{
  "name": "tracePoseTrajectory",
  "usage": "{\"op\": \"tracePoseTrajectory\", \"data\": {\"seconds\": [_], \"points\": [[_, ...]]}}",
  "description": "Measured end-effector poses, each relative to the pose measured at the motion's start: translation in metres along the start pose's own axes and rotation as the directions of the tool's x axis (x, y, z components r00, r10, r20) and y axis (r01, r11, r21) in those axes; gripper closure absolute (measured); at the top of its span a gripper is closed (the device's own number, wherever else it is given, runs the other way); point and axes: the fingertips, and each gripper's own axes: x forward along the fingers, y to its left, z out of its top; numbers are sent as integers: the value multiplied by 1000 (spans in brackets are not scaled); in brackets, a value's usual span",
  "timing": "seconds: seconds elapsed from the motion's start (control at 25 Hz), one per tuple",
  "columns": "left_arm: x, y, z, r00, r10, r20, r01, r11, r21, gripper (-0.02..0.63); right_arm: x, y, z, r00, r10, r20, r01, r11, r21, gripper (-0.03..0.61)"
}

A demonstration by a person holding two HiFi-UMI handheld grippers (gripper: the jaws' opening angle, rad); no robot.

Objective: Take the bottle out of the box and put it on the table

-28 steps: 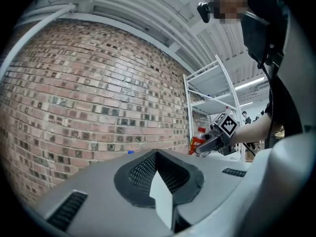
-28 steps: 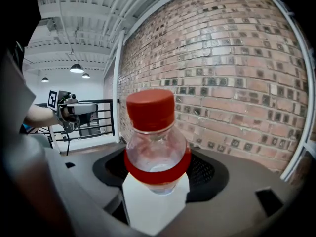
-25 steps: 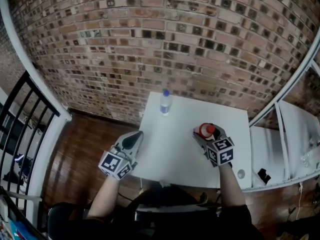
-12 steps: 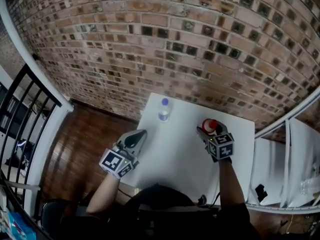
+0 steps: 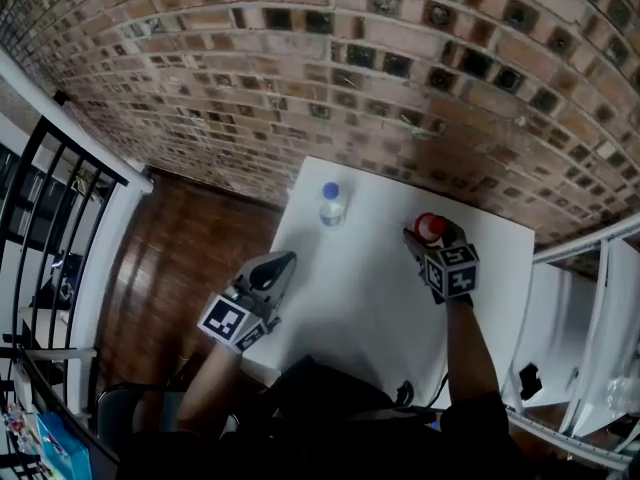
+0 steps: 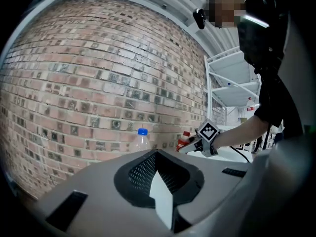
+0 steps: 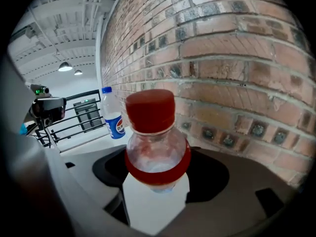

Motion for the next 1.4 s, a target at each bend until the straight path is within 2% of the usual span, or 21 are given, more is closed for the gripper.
{"op": "tracePoseTrajectory", "data": {"seconds": [0.28, 0.56, 0.64, 0.72, 0.88, 1.16, 1.28, 1.4], "points": [[-4, 17, -17, 999, 48, -27, -49, 998, -38, 617, 19, -9, 2, 1000, 8, -4, -7, 998, 56, 241], [-9, 20, -31, 997, 50, -65, -55, 996, -72, 617, 26, -9, 7, 999, 1, 33, -3, 998, 67, 233], [-10, 24, -31, 997, 60, -54, -64, 995, -72, 617, 28, -8, 5, 999, 11, 45, -14, 997, 76, 226], [-12, 26, -28, 997, 70, -44, -73, 994, -82, 617, 28, -8, 1, 999, 16, 39, -20, 996, 86, 145], [-19, 27, -21, 997, 73, -34, -76, 994, -84, 617, 23, -9, -2, 1000, -1, 31, -2, 996, 87, 143], [-34, 26, -8, 998, 69, 9, -68, 995, -73, 617, -9, 6, 9, 996, -21, 90, 14, 997, 78, 143], [-41, 22, 0, 998, 53, 26, -51, 996, -76, 617, -35, 13, 15, 990, -50, 130, 40, 996, 77, 143], [-51, 18, 14, 995, 53, 78, -47, 995, -84, 617, -67, 19, 28, 977, -79, 199, 66, 995, 69, 143]]}}
